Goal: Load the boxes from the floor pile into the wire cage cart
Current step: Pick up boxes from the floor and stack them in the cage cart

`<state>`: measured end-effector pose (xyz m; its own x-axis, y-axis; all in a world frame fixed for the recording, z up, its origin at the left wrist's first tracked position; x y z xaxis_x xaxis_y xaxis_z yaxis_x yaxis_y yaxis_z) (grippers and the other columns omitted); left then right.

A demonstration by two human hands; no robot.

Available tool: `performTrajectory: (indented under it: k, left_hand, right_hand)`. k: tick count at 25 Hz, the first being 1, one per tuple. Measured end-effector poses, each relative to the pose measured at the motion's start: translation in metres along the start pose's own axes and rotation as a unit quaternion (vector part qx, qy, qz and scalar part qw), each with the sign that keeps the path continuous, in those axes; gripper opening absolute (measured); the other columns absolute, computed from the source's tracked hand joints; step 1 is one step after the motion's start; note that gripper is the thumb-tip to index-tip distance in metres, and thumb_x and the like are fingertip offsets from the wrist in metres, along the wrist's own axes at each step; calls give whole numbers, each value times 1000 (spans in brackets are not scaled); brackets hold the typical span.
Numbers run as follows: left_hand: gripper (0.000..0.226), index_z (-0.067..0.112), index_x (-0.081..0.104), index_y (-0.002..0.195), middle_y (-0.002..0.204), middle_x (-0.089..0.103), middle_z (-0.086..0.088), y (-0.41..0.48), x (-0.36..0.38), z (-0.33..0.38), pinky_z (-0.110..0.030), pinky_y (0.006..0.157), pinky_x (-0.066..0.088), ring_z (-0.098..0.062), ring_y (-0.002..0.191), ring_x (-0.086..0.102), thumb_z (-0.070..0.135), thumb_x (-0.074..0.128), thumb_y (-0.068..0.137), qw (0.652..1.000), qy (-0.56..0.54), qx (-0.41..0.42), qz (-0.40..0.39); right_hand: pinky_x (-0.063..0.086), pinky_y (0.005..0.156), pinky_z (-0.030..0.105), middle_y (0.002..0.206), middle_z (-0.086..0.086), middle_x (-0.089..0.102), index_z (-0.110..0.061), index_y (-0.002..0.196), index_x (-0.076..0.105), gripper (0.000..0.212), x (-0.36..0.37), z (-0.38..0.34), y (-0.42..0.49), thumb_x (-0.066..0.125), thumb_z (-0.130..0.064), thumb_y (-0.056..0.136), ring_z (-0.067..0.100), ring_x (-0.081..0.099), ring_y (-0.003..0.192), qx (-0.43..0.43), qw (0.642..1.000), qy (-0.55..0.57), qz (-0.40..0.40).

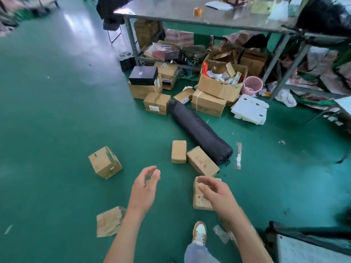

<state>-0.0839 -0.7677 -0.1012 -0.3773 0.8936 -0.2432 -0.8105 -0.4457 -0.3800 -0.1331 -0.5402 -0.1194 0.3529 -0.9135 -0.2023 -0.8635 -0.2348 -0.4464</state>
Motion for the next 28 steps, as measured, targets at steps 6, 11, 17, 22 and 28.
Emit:
performTrajectory:
  k: [6, 11, 17, 22, 28]
  left_hand:
    - [28, 17, 64, 122, 119, 70, -1, 48, 63, 51, -51, 94, 57, -18, 105, 72, 33, 49, 105, 993, -112, -41, -11]
    - [30, 14, 65, 121, 118, 71, -6, 82, 115, 62, -55, 93, 57, -22, 104, 73, 32, 45, 106, 990, -100, -78, -54]
    - [25, 15, 66, 115, 115, 72, -5, 130, 193, 65, -53, 94, 57, -23, 104, 72, 30, 48, 105, 984, -29, -93, -149]
    - [20, 20, 64, 112, 116, 69, -3, 171, 241, 61, -35, 80, 59, -18, 103, 70, 29, 46, 107, 962, 31, -90, -255]
    - [17, 22, 63, 108, 114, 69, -1, 251, 282, -5, -40, 87, 57, -18, 105, 68, 29, 48, 106, 933, 118, -142, -308]
  right_hand:
    - [54, 101, 36, 117, -18, 70, -28, 120, 69, 23, -65, -23, 72, 63, -28, 98, 1, 65, 109, 2, 1000, 20, 4]
    - [55, 99, 38, 112, -14, 73, -29, 114, 71, 19, -129, -14, 99, 63, -25, 98, 0, 67, 104, 27, 995, 69, 74]
    - [56, 98, 40, 107, -11, 74, -26, 112, 71, 16, -160, 28, 110, 62, -23, 99, 4, 68, 102, 108, 975, 112, 156]
    - [58, 91, 35, 104, -10, 76, -25, 108, 72, 14, -166, 40, 120, 62, -21, 99, 5, 70, 97, 153, 950, 146, 231]
    - [58, 85, 36, 100, -5, 78, -19, 103, 74, 15, -140, 111, 170, 60, -15, 100, 16, 71, 101, 226, 911, 216, 270]
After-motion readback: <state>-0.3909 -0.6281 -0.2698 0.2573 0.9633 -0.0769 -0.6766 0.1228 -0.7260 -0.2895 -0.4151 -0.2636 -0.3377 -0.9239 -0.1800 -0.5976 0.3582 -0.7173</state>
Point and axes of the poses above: each hand's wrist, its own y-axis towards the middle knuckle, its own x-axis out of the palm, z = x × y, the point moved 4 cm from there along y, towards the middle knuckle
